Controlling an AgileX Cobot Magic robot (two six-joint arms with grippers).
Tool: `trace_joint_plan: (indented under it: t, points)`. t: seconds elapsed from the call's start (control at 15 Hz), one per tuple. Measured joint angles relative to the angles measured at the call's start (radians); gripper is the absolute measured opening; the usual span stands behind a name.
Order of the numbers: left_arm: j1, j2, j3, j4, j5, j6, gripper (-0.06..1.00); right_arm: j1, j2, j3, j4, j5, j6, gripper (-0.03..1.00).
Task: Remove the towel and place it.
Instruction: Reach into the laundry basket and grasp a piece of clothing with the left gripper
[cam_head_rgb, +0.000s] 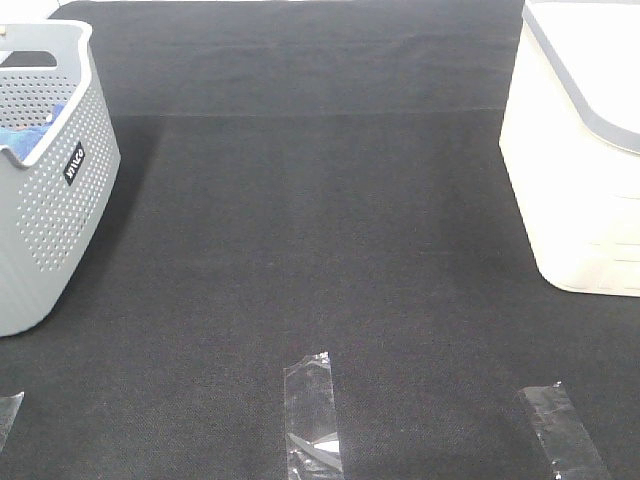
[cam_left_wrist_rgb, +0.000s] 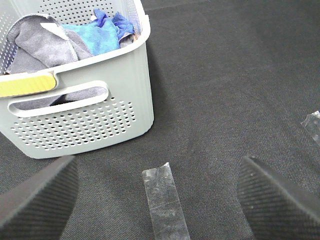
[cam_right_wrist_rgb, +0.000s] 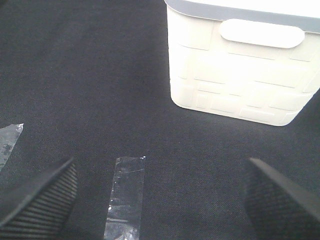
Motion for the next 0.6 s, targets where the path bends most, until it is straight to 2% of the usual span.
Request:
trace_joint_plan:
  t: [0.6]
  points:
    - [0.000, 0.000, 0.000, 0.000, 0.000, 0.000, 0.82, 0.000, 0.000, 0.000, 0.000, 0.000, 0.000, 0.83]
